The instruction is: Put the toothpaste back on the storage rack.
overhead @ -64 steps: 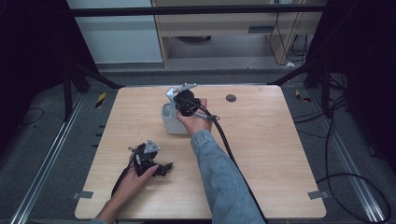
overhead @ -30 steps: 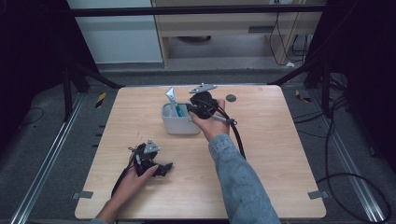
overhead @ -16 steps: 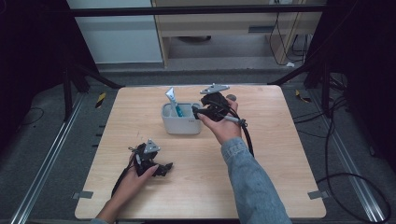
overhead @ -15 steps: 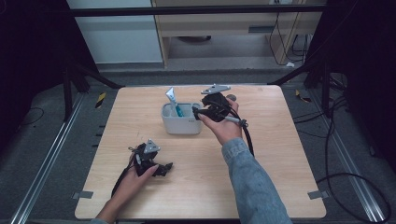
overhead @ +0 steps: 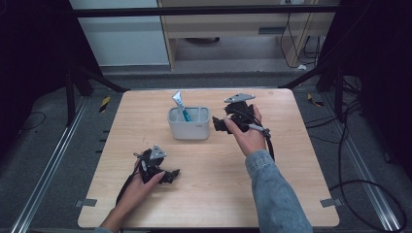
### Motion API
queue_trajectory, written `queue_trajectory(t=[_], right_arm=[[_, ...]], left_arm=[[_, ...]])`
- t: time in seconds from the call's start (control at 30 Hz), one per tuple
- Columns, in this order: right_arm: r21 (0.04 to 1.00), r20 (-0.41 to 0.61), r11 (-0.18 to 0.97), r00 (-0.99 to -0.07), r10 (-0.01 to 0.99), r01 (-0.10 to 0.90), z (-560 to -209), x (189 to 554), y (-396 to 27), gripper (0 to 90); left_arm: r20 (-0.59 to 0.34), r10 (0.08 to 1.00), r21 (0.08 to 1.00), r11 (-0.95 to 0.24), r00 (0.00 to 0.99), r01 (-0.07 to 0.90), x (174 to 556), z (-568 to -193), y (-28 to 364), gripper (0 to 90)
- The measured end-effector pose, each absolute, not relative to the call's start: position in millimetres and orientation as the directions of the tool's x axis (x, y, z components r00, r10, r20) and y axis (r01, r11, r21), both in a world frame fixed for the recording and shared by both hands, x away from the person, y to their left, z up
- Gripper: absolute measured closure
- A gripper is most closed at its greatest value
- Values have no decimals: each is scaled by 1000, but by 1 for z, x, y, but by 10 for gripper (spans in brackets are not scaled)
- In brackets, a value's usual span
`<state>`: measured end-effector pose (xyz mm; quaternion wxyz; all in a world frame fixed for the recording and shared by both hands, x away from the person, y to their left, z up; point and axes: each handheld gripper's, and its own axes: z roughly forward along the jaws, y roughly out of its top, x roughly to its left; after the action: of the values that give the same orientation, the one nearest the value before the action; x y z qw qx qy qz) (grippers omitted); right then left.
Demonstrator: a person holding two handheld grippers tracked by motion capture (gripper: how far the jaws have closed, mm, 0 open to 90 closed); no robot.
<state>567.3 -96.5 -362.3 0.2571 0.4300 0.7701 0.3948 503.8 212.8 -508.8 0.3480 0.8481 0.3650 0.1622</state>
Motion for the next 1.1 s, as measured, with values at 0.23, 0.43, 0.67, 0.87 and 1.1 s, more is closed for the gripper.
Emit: queue_trajectory(t=[0.23, 0.43, 0.67, 0.87, 1.1], right_arm=[[837, -84, 324, -482, 872, 441, -365, 563, -116, 97], [823, -142, 368, -470, 871, 432, -371, 562, -130, 95], [826, -158, 364, -443, 883, 430, -380, 557, -144, 81], [815, -156, 359, -423, 892, 455, -391, 553, -156, 78], [806, -137, 343, -412, 901, 483, -410, 548, -171, 80]], left_arm=[[21, 733, 709, -491, 680, 507, 504, -509, 213, 0], [21, 732, 709, -491, 681, 506, 504, -509, 213, 0], [22, 732, 709, -491, 681, 506, 504, -509, 213, 0], [22, 732, 709, -492, 681, 506, 504, -509, 213, 0], [23, 732, 709, -493, 681, 505, 504, -509, 213, 0]])
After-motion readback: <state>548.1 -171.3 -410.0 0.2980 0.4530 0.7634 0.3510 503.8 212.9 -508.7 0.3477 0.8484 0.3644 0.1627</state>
